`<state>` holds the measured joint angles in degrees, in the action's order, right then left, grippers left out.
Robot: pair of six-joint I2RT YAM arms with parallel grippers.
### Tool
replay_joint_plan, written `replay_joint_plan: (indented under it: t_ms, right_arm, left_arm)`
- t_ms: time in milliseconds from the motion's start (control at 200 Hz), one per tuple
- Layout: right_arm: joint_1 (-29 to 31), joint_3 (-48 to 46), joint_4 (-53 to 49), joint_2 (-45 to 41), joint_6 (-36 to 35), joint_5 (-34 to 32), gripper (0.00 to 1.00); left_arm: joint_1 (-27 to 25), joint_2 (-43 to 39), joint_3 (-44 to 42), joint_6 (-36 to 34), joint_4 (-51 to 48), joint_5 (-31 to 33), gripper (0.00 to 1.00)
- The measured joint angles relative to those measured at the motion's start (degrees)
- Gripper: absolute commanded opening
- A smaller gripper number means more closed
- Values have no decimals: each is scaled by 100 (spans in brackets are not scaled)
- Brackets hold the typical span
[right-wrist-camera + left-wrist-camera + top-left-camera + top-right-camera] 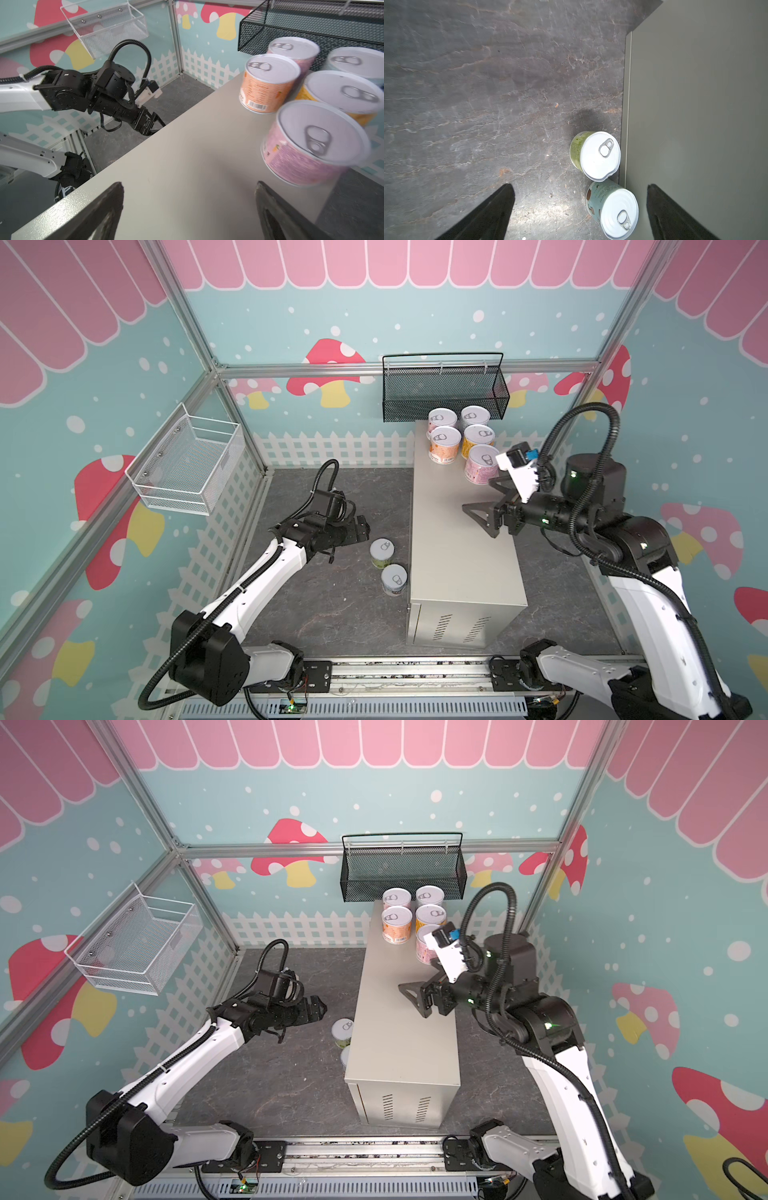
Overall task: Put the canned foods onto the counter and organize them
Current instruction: 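Grasp the green can with the left gripper while the right arm reaches over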
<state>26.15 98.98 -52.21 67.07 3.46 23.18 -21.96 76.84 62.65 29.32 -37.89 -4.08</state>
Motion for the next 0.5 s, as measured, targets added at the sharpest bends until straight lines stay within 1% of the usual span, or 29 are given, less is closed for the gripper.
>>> replay_joint_plan:
  t_ms: [100, 175, 350, 500]
  right_arm:
    - [841, 555, -59, 715, -26, -428, 100]
    - [1283, 940, -107, 1211, -44, -719, 99]
    - [1926, 1834, -407, 2098, -85, -1283, 100]
    - [2420, 2470, -732, 2618, -118, -1707, 100]
  left_arm:
    - [-116, 345, 0, 37, 164, 20, 99]
    - [-127, 590, 2, 59, 286, 63, 99]
    - [-177, 1296, 232, 149, 485, 92, 99]
    - [-529, 1899, 575, 221, 544, 192, 99]
